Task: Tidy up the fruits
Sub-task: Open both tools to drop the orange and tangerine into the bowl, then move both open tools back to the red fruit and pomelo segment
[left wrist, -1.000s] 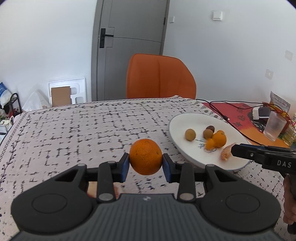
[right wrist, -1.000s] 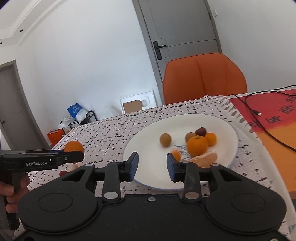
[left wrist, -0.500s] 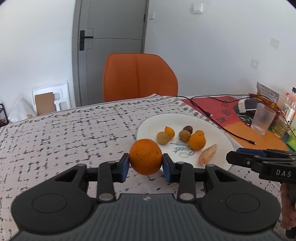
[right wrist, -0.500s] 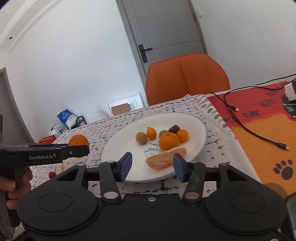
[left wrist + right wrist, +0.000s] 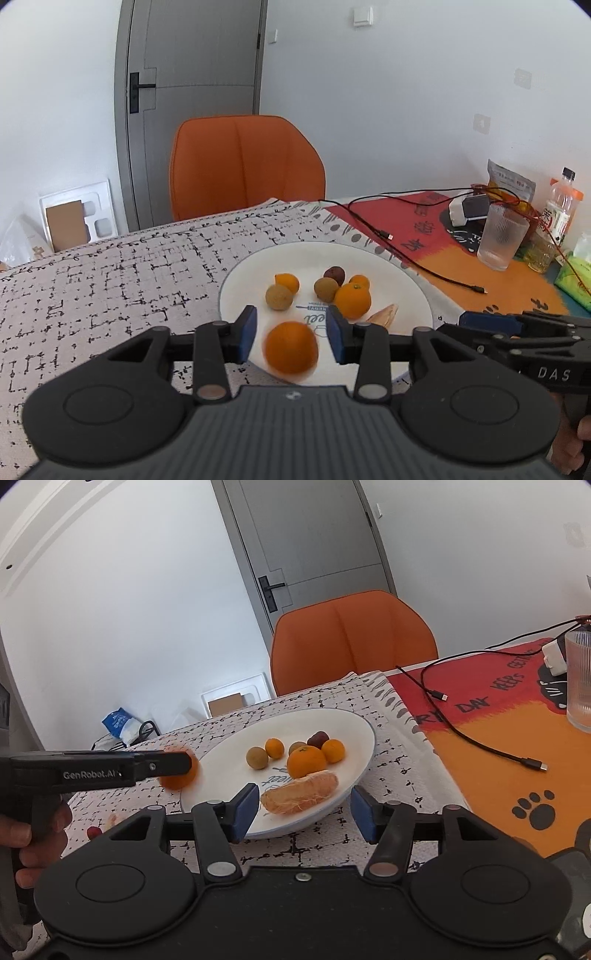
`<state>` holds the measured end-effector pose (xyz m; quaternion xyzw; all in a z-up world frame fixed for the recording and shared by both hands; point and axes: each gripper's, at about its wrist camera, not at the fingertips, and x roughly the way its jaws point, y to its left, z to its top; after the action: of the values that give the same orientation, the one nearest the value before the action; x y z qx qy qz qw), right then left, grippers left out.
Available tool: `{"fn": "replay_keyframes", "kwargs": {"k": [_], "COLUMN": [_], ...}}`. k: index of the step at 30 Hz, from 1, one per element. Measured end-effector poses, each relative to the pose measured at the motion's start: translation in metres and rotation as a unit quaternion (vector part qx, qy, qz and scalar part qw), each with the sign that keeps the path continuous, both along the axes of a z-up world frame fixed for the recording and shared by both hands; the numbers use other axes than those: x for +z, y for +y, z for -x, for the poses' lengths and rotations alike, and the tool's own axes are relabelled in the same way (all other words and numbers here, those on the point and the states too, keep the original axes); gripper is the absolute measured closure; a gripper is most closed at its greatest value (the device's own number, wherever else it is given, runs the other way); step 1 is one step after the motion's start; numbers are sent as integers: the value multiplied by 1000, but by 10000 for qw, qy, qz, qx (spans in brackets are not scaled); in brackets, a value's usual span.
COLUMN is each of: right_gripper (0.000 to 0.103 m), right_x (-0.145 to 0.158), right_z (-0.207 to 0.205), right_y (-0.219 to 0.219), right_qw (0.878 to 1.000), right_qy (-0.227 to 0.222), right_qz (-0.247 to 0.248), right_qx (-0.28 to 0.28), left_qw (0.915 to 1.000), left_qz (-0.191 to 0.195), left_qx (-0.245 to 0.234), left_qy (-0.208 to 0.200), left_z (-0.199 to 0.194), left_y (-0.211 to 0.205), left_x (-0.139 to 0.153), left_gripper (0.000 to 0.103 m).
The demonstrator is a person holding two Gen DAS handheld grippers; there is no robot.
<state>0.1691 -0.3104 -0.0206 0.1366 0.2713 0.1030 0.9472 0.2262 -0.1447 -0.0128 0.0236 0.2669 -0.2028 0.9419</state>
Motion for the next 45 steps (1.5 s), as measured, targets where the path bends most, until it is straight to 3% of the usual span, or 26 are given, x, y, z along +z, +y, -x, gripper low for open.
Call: {"fn": "replay_keyframes", "kwargs": {"k": [4,9,12,19,25,35,45], "right_gripper": [45,37,33,12,3,1,0], "right_x": [0,3,3,6,9,10,11], "right_z": [0,1,1,1,1,-2,-6], "right_y": [4,13,18,32,44,67,96], "right_qw": [10000,9999,9998,9995,9993,9981,9952], "right_qy": [-12,-71,-70,-123,-137,-178,-196], "right_qz": [-10,13,-11,15,16,40,32], "right_qx": [60,149,188,274,338,590,955], "left_qw": [9998,9987,9978,9946,9932,9911,9858], "left_qz": [-80,-171,-207,-190,-176,86,37], "left_qx": [195,482,627,1013,1152,1323,1676], "left_qy": [50,-12,2,113,75,67,48], "left_z": [1,7,10,15,23,39,53], "left_y": [8,26,36,62,80,114,144], "left_x": [1,3,3,2,2,3,4], "left_gripper": [56,27,18,14,12,12,11]}}
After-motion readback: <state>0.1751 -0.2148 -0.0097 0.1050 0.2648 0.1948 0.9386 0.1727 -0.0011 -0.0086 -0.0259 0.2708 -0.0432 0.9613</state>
